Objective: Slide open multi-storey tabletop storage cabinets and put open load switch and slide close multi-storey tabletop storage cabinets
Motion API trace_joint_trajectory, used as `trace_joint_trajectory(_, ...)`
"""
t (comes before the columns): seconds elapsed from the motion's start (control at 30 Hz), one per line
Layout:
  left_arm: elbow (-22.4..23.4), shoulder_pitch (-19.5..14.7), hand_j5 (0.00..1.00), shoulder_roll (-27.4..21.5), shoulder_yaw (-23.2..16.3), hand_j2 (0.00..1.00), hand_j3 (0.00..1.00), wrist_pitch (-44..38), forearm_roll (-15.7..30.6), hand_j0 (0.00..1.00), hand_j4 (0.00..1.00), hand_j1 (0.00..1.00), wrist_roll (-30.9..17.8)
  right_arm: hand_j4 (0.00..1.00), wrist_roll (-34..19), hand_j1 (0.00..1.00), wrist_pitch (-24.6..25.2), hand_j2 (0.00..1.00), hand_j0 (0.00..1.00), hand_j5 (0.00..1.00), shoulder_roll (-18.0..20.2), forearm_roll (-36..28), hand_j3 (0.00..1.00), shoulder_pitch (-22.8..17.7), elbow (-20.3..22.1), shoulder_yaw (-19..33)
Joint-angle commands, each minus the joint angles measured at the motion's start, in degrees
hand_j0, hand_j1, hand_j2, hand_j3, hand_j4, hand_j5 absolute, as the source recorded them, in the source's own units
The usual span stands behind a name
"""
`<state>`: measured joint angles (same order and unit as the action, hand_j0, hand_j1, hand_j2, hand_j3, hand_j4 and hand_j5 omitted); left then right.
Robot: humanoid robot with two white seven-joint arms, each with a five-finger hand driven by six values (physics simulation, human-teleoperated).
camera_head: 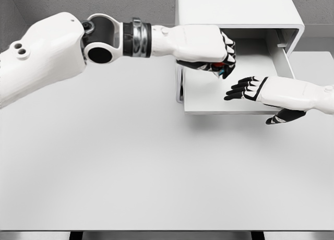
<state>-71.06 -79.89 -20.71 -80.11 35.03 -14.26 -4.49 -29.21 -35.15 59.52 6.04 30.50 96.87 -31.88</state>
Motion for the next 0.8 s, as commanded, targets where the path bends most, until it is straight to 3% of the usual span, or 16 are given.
trace_joint_trajectory(0.0, 1.62, 0.00, 0.39, 0.85, -0.92, 0.39, 0.39, -0.03, 0.11, 0.39, 0.39, 0.39, 0.09, 1.00, 0.03, 1.00, 0.15, 1.00, 1.00, 1.00, -0.01, -0.33, 1.00, 0.00, 0.07, -0.02)
trace_joint_trajectory(0.33, 4.79, -0.09, 0.40, 3.05, -1.36, 0.40, 0.40, -0.03, -0.77, 0.40, 0.40, 0.40, 0.09, 1.00, -0.06, 1.00, 0.15, 1.00, 1.00, 1.00, -0.81, -0.33, 1.00, 0.09, 0.07, -0.20)
trace_joint_trajectory(0.63, 4.79, -0.09, 0.43, 3.22, -1.18, 0.43, 0.43, -0.03, -0.77, 0.43, 0.43, 0.43, 0.09, 1.00, -0.06, 1.00, 0.15, 1.00, 1.00, 1.00, -0.54, -0.41, 1.00, 0.09, 0.07, -0.11)
trace_joint_trajectory(0.7, 4.79, -0.09, 0.53, 3.22, -0.92, 0.53, 0.53, -0.03, -0.77, 0.53, 0.53, 0.53, 0.09, 1.00, -0.06, 1.00, 0.15, 1.00, 1.00, 1.00, -0.54, -0.41, 1.00, 0.00, 0.07, -0.20)
trace_joint_trajectory(0.73, 4.79, -0.09, 0.70, 3.22, -0.75, 0.70, 0.70, -0.03, -0.77, 0.70, 0.70, 0.70, 0.18, 1.00, -0.06, 1.00, 0.15, 1.00, 1.00, 1.00, -0.54, -0.41, 1.00, 0.09, 0.07, -0.11)
trace_joint_trajectory(0.77, 4.70, -0.09, 0.80, 3.22, -0.57, 0.80, 0.80, -0.03, -0.68, 0.80, 0.80, 0.80, 0.18, 1.00, -0.06, 1.00, 0.15, 1.00, 1.00, 1.00, -0.45, -0.41, 1.00, 0.00, 0.07, -0.11)
